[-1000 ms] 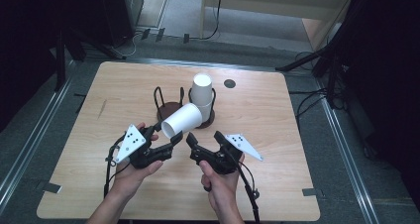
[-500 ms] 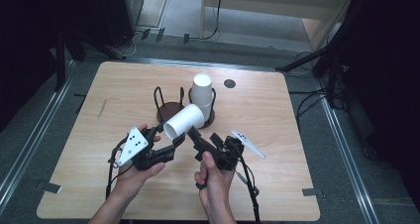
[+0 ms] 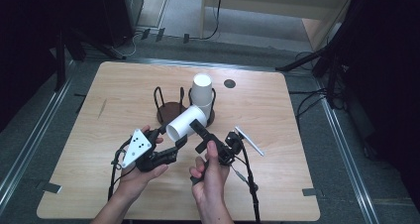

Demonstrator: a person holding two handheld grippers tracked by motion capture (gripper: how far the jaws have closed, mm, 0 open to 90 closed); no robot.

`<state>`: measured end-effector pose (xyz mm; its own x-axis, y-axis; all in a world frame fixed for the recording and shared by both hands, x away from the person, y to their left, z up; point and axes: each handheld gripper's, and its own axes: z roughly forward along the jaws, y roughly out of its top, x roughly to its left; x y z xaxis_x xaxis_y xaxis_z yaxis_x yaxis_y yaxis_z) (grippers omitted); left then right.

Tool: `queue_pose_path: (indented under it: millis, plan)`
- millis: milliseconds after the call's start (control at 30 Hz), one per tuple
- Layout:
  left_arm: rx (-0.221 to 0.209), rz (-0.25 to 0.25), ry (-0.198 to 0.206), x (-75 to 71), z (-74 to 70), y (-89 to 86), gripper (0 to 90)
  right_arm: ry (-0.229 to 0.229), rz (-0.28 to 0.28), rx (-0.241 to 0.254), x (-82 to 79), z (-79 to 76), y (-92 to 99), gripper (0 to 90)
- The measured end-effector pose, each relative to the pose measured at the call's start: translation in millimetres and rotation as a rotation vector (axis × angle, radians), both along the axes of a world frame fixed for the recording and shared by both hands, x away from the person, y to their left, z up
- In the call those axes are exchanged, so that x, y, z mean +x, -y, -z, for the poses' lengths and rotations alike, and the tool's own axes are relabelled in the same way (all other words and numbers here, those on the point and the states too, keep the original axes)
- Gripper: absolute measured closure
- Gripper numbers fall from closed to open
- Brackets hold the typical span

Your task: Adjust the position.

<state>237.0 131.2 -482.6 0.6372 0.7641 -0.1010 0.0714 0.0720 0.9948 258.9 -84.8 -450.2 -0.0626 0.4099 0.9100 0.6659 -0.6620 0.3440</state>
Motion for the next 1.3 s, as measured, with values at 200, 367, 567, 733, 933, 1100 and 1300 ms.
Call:
queue_pose_path:
  millis: [200,367,567,733,933,1100,1300]
  plan:
    - [0.009,0.009,0.006,-1.1,0.8,3.0,35.4,-0.053,-0.002,0.072,6.1,2.4,-0.4,0.0]
    - [0.014,0.015,0.010,-2.0,1.2,5.0,35.4,-0.098,0.003,0.114,12.6,6.1,-0.9,0.0]
    - [0.025,0.019,0.013,-2.9,1.5,6.7,35.4,-0.118,-0.006,0.143,16.8,6.7,-1.8,0.0]
    - [0.028,0.022,0.016,-3.5,1.4,7.9,35.4,-0.133,-0.009,0.153,20.4,6.8,-2.8,0.0]
    - [0.030,0.026,0.018,-4.3,2.0,9.8,35.4,-0.150,-0.012,0.176,24.6,9.1,-5.0,0.0]
    - [0.033,0.035,0.028,-5.1,1.8,10.3,35.4,-0.160,-0.018,0.184,26.8,11.7,-5.4,0.3]
    - [0.030,0.034,0.026,-4.9,1.7,9.9,35.4,-0.162,-0.021,0.204,28.0,12.6,-4.7,4.2]
